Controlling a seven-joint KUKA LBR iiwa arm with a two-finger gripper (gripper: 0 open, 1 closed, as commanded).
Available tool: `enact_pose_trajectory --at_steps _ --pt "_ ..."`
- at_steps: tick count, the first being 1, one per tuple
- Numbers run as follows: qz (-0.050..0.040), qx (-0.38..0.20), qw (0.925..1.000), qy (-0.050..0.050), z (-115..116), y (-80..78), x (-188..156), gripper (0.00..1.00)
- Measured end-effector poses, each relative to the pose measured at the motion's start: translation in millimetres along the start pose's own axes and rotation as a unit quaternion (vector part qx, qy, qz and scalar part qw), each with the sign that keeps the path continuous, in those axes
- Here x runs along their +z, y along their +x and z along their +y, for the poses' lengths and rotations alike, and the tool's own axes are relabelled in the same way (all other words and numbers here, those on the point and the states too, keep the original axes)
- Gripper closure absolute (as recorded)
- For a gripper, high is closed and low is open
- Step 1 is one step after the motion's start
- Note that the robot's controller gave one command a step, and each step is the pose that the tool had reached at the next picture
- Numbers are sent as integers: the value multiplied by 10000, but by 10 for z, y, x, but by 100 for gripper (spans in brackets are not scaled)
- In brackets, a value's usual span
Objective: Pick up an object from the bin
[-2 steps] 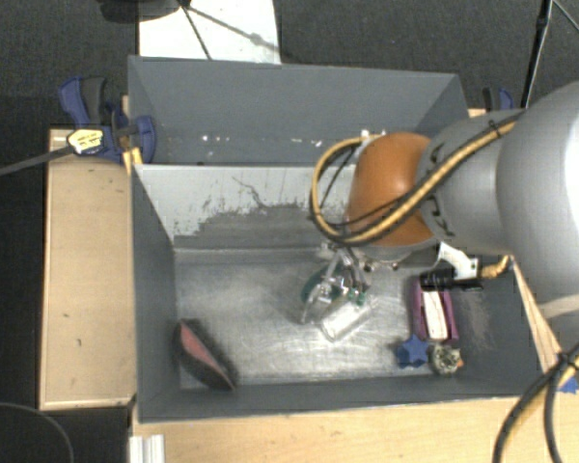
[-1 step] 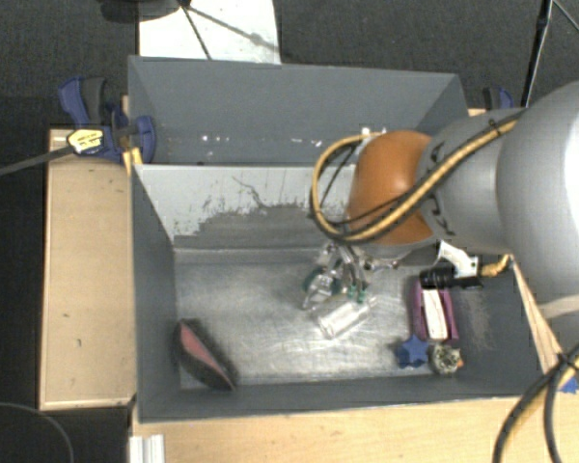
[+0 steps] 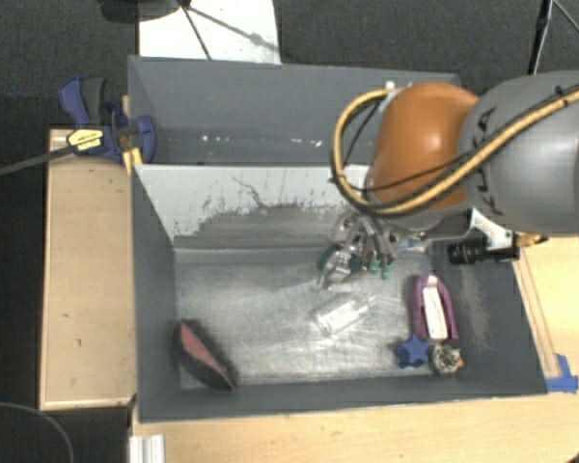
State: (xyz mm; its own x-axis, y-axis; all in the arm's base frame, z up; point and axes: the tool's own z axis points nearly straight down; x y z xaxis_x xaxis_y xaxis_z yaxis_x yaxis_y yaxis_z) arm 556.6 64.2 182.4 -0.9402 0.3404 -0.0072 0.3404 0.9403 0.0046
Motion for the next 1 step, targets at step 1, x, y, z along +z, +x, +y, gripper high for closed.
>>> enact_pose_trajectory --at_steps 1 --pt "1 -355 9994 3 91 150 -667 100"
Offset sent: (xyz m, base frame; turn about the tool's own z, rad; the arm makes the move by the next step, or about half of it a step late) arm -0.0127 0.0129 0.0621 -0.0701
